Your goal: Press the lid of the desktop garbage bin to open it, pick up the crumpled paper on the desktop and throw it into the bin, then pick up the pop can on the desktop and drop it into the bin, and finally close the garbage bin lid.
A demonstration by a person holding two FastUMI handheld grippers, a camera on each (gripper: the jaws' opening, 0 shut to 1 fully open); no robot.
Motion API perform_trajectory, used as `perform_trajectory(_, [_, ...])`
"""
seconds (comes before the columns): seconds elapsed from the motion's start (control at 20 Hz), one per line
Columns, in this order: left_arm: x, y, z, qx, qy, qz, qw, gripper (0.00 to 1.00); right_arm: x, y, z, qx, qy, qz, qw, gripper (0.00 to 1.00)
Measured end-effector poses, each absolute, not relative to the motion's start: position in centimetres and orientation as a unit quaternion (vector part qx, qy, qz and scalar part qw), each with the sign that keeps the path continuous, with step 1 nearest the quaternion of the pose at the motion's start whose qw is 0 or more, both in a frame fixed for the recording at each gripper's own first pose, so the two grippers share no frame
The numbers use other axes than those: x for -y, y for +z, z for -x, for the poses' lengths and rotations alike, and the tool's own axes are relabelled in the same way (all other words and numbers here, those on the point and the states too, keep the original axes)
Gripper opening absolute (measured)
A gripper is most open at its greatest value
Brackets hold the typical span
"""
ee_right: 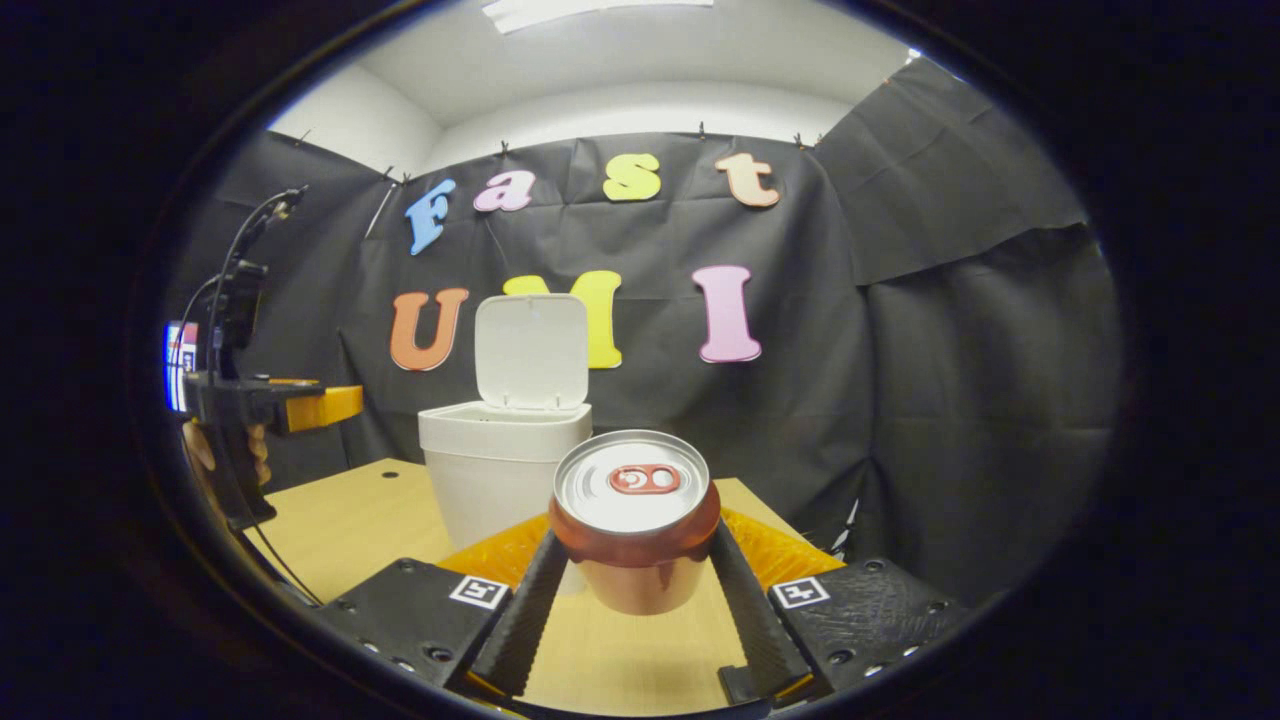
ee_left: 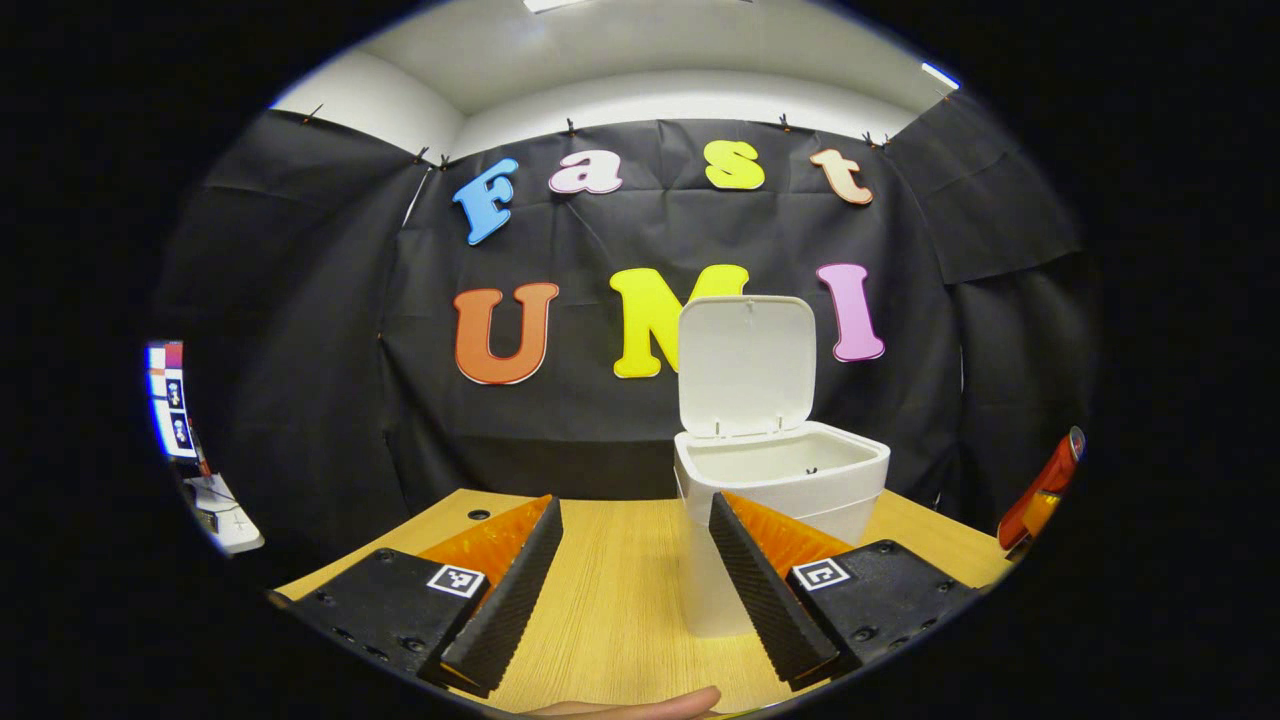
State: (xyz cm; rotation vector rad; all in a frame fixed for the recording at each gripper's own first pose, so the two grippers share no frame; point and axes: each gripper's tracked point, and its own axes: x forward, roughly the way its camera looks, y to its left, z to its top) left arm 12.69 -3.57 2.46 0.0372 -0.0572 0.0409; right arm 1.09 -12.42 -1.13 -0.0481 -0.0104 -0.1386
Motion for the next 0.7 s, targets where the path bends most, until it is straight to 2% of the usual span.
perform_trajectory(0.4, [2.5, -3.9, -11.4, 0.006, 0.031, 0.007, 0.999, 0.95, 10.3, 1.6, -2.1, 0.017, -0.055, 0.059, 0.997, 0.8])
perform_trajectory(0.7, [-1.5, -3.5, -10.0, 0.024, 0.052, 0.008, 0.998, 0.96, 6.6, 6.7, -6.1, 0.02, -0.017, 0.069, 0.997, 0.8])
